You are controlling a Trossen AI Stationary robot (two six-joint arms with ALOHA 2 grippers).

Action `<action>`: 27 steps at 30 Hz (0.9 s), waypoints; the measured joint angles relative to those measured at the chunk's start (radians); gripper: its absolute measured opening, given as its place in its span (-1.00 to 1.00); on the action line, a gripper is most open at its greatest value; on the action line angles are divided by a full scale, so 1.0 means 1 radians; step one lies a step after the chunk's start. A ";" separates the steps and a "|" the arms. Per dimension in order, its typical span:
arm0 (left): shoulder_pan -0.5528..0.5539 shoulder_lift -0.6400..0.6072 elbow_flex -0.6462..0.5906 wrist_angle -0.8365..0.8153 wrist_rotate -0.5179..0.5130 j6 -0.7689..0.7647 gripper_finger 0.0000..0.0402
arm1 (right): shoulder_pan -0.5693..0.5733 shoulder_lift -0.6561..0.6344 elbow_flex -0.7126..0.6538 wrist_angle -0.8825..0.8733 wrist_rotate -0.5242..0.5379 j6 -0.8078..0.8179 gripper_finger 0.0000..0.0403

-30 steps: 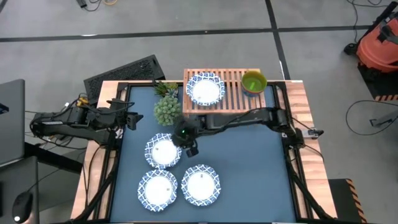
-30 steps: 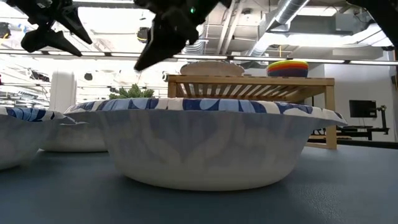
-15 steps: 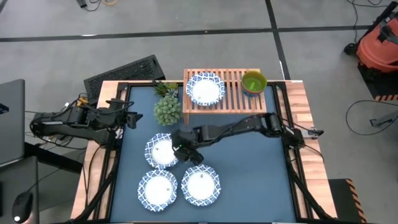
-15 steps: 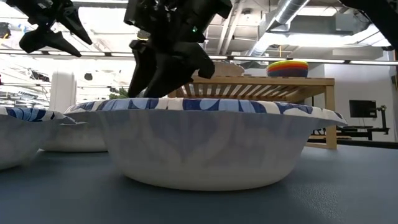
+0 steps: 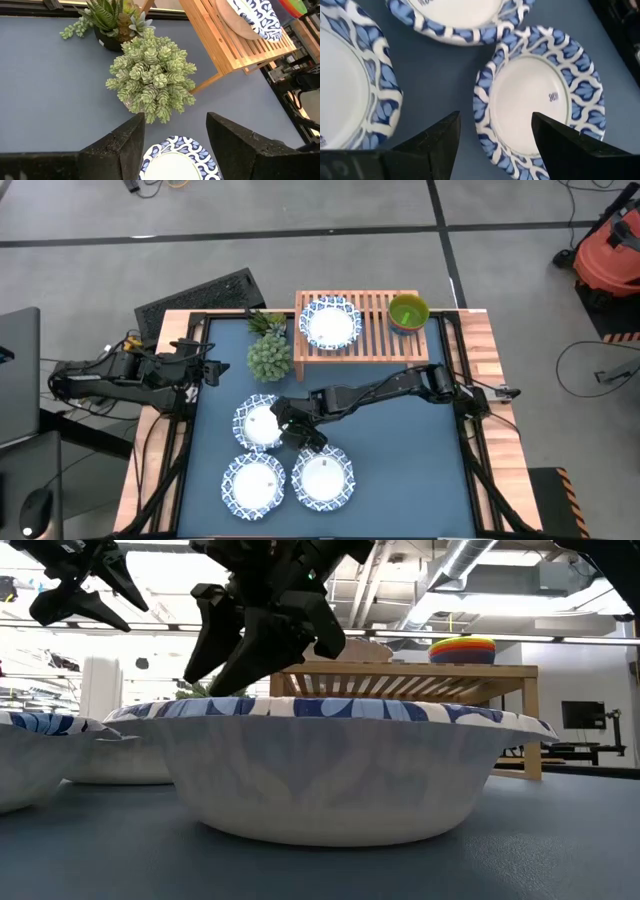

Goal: Place and stack bowls onto a shelf
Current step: Stack the white bowl on top of the white bowl on the shelf

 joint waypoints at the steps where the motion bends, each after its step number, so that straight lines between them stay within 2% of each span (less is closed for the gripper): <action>1: 0.000 0.000 0.000 0.000 -0.001 0.000 -0.02 | 0.000 0.000 0.000 0.002 -0.007 0.000 0.35; 10: 0.000 0.001 0.000 0.000 -0.002 -0.022 -0.02 | 0.005 0.078 0.003 0.084 -0.015 0.023 0.35; 19: 0.000 0.014 0.000 0.000 0.005 -0.037 -0.02 | 0.006 0.128 0.001 0.115 0.142 0.029 0.33; 23: 0.000 0.023 0.000 0.000 0.005 -0.038 -0.02 | 0.008 0.129 -0.002 0.094 0.199 0.034 0.18; 27: 0.000 0.031 0.000 0.001 0.005 -0.038 -0.02 | 0.009 0.128 -0.001 0.084 0.203 0.035 -0.13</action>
